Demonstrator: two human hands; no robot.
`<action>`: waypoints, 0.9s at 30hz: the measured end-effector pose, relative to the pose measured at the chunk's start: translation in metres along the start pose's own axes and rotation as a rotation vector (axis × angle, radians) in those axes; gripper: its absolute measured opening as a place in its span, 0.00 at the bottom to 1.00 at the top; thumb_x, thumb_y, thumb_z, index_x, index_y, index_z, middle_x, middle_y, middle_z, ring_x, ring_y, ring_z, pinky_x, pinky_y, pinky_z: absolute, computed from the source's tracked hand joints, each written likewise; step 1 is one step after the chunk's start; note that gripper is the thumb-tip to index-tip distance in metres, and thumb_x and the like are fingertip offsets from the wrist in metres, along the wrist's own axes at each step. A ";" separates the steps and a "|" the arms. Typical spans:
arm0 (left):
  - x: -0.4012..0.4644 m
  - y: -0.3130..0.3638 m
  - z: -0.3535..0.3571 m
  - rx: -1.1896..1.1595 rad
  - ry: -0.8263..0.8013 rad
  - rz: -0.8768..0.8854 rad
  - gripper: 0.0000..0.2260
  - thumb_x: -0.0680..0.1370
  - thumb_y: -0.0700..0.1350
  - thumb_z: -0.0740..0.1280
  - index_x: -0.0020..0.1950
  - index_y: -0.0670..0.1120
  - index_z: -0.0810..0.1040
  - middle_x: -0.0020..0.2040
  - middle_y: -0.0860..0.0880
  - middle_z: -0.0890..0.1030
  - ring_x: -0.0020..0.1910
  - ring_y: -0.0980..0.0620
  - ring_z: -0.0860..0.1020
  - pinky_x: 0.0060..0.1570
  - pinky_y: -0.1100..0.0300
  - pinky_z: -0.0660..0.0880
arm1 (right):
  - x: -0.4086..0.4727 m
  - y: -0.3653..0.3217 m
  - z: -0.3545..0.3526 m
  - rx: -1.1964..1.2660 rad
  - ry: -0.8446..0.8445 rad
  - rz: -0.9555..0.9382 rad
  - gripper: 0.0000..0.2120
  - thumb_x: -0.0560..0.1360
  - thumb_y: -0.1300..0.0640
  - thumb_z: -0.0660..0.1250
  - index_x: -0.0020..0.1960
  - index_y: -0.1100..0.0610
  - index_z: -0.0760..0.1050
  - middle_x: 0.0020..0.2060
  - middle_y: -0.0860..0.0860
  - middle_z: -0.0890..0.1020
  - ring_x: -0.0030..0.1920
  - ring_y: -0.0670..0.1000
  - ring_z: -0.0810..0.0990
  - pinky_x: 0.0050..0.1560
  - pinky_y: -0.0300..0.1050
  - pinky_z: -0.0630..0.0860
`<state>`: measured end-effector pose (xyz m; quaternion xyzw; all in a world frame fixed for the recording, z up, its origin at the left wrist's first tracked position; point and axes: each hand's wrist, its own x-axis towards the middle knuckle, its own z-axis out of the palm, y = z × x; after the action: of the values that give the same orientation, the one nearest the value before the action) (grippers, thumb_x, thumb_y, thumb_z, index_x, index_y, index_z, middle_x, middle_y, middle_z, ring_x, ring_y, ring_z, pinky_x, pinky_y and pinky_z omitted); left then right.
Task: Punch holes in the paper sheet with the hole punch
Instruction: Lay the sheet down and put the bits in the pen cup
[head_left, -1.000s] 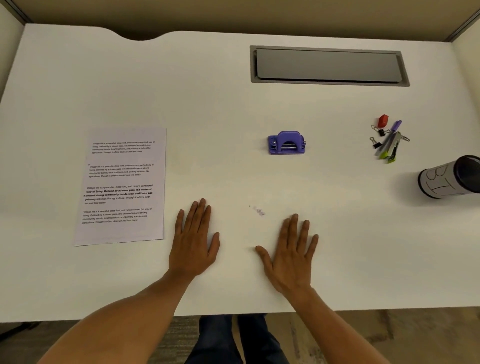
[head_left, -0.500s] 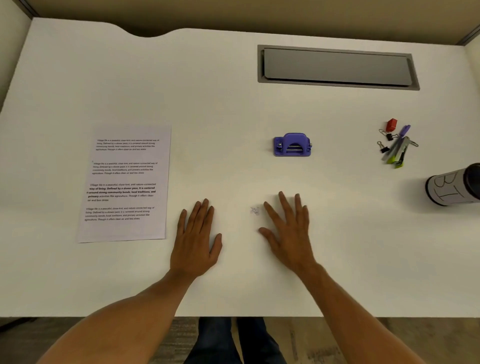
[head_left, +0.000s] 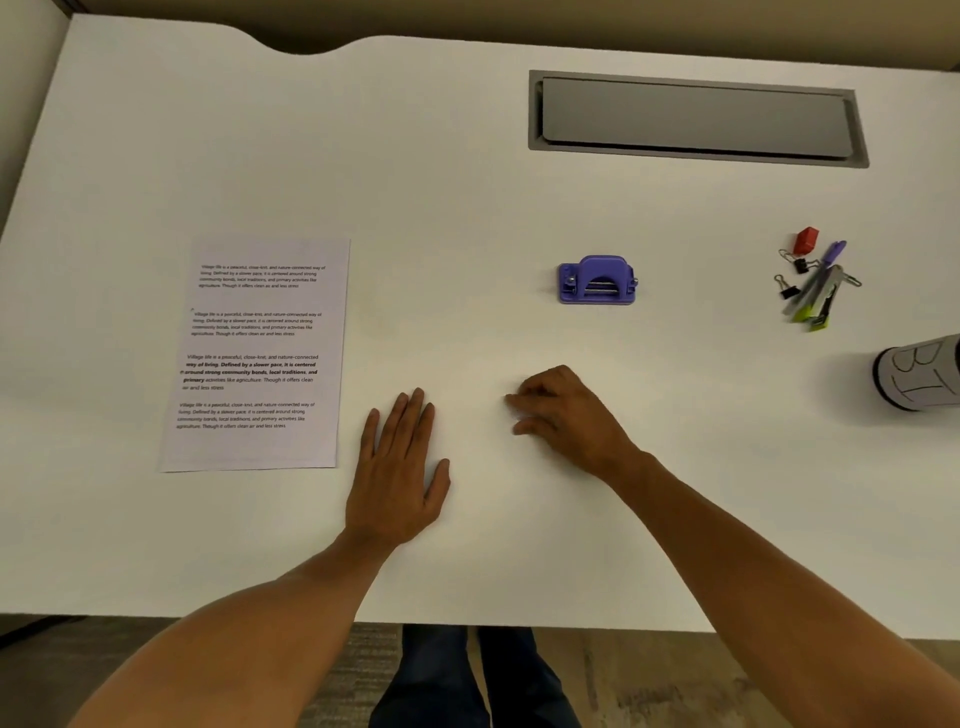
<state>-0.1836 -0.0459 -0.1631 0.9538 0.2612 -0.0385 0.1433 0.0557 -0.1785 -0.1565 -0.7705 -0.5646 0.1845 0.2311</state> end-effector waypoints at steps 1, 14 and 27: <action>0.000 0.000 0.000 -0.002 -0.001 0.001 0.31 0.80 0.55 0.55 0.79 0.41 0.57 0.81 0.44 0.54 0.81 0.46 0.51 0.77 0.41 0.54 | 0.000 -0.002 0.001 -0.023 -0.001 -0.004 0.15 0.73 0.54 0.75 0.58 0.56 0.84 0.52 0.54 0.82 0.55 0.56 0.78 0.50 0.48 0.79; 0.000 0.000 0.001 -0.007 0.017 0.003 0.31 0.80 0.54 0.57 0.79 0.41 0.58 0.81 0.44 0.55 0.81 0.46 0.51 0.77 0.41 0.54 | -0.044 -0.001 0.002 -0.249 0.218 0.247 0.25 0.77 0.43 0.66 0.67 0.57 0.77 0.55 0.52 0.83 0.53 0.56 0.78 0.52 0.49 0.73; 0.000 0.000 0.000 -0.004 0.020 0.000 0.31 0.79 0.54 0.58 0.79 0.41 0.58 0.81 0.44 0.55 0.81 0.47 0.52 0.78 0.41 0.54 | -0.066 -0.039 0.032 -0.368 -0.036 0.213 0.35 0.80 0.33 0.48 0.81 0.50 0.52 0.81 0.56 0.51 0.80 0.62 0.46 0.77 0.66 0.47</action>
<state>-0.1836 -0.0457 -0.1637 0.9538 0.2628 -0.0284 0.1425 -0.0119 -0.2267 -0.1589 -0.8518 -0.5080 0.1152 0.0555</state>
